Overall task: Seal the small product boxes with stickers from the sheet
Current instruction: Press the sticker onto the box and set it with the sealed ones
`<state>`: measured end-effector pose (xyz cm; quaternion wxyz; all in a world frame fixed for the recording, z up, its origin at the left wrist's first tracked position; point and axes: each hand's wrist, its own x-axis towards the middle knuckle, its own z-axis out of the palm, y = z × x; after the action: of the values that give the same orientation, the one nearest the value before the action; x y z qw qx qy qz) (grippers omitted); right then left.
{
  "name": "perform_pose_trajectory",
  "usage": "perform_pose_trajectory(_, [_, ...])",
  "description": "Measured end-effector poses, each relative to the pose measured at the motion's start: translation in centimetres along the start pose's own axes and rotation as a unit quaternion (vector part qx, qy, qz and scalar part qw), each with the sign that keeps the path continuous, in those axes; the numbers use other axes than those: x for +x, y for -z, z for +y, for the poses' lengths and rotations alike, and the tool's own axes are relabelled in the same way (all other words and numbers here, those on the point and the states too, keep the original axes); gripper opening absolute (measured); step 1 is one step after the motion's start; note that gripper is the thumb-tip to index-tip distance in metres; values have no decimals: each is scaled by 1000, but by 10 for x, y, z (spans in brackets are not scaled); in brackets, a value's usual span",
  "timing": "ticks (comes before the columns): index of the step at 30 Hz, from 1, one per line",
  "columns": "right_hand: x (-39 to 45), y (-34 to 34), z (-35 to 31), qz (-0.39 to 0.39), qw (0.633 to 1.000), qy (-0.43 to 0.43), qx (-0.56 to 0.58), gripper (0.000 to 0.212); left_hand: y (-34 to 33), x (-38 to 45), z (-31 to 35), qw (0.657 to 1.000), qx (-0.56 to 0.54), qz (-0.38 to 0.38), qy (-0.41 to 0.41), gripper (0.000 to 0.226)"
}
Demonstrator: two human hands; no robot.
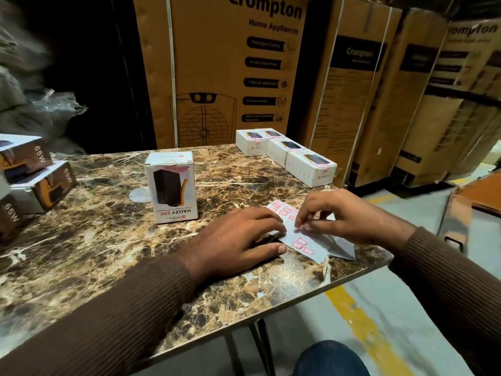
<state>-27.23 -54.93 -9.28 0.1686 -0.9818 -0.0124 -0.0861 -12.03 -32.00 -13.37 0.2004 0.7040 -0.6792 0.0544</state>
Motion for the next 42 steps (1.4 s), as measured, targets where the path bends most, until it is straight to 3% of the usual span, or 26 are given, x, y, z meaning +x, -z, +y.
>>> perform_pose_trajectory(11, [-4,-7,-20,-59,997,44,-13,15,0,0,1,1000,-7,-9,1,45])
perform_pose_trajectory(37, [1,-11,-23,-55,987,82,-126,6,-2,0,-1,1000,-13,-6,4,42])
perform_pose_trajectory(42, [-4,-6,-26,-61,992,64,-94,13,-3,0,-1,1000,-15,-4,3,43])
